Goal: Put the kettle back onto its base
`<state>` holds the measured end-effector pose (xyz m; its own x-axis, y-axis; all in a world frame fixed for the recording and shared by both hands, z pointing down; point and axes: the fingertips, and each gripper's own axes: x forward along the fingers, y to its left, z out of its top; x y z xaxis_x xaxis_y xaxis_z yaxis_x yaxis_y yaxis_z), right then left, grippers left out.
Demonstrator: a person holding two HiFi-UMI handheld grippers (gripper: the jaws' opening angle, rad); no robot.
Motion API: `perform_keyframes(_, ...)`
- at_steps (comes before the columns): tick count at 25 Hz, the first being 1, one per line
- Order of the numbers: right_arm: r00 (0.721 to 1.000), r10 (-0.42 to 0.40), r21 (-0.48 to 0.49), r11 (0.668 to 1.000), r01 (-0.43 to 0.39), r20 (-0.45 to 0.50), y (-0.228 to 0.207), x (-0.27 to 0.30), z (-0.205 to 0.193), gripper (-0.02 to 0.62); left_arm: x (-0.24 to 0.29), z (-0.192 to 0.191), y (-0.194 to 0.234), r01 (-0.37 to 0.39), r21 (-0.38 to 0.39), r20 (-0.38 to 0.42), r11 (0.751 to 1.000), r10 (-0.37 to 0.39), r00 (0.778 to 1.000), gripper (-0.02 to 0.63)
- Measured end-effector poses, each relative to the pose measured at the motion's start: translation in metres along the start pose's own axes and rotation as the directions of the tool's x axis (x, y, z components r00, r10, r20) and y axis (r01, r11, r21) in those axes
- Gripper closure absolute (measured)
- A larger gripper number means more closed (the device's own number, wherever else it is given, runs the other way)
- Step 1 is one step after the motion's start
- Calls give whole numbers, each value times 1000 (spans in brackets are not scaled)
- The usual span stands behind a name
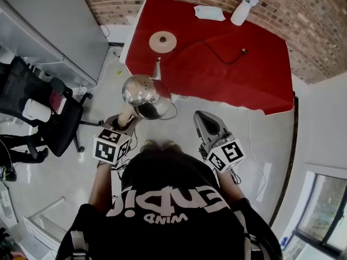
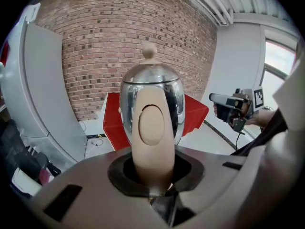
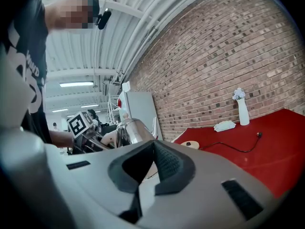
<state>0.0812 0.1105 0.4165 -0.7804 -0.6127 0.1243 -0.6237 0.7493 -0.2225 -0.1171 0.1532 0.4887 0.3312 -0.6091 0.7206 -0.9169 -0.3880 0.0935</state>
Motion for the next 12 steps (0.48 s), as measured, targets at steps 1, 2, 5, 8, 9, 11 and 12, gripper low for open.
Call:
perform_keyframes(1, 1000, 4, -3, 1000, -4, -2, -3, -2, 0, 574, 4, 1, -1, -6, -1, 0, 1000, 6, 1000, 531)
perform_keyframes(2, 1000, 7, -4, 1000, -7, -4, -8, -4, -1, 574, 7, 2, -2, -13, -1, 0, 1000, 13, 1000, 531)
perform_keyframes(5, 1000, 5, 1, 1000, -5, -6, -21, -7, -1, 574, 15, 7, -3, -27, -5, -1, 1000, 27, 1000, 529)
perform_keyframes(8, 1000, -1, 6, 1000, 1, -11, -33, -10, -2, 574, 20, 11, -4, -33, -13, -1, 999, 33, 999, 529)
perform_keyframes(9, 1000, -3, 9, 1000, 3, -12, -36, -10, -3, 575, 21, 12, -3, -35, -12, -2, 999, 35, 999, 531)
perform_keyframes(11, 1000, -8, 16, 1000, 8, -11, -41, -9, -4, 574, 24, 16, -1, -39, -6, -8, 999, 38, 999, 529)
perform_keyframes(12, 1000, -10, 20, 1000, 10, -12, -43, -7, -4, 574, 26, 18, 2, -39, -3, -11, 999, 39, 999, 529)
